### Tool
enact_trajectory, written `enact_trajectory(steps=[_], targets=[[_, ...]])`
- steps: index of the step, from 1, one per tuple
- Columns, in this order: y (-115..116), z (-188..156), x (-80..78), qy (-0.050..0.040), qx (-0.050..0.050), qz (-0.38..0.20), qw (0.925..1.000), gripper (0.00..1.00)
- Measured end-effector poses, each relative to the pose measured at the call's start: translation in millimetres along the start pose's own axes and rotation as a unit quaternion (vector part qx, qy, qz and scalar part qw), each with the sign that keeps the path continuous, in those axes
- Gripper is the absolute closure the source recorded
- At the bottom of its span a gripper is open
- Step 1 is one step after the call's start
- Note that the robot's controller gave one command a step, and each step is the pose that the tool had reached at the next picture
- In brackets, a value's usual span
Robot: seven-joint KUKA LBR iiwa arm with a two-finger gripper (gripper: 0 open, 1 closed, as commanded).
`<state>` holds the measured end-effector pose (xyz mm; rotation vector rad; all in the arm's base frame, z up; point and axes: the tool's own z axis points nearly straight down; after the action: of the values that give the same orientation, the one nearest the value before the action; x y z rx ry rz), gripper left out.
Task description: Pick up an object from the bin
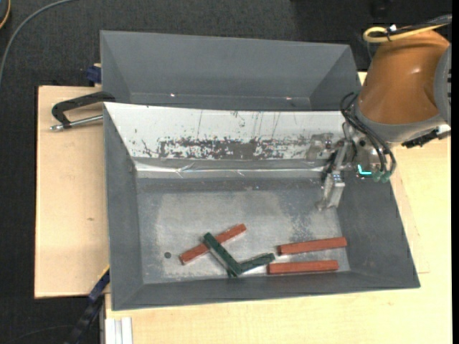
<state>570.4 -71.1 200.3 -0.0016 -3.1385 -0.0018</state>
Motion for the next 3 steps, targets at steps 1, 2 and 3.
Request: enact_trajectory(steps=[1,2,3], targets=[[7,67,32.3,0.0015,0.0,-0.042,0.9991,0.0],[-16,120,72.3,0.0018,0.0,-0.061,0.9981,0.0],[-24,130,62.9,-0.0031,0.0,-0.061,0.9981,0.0]])
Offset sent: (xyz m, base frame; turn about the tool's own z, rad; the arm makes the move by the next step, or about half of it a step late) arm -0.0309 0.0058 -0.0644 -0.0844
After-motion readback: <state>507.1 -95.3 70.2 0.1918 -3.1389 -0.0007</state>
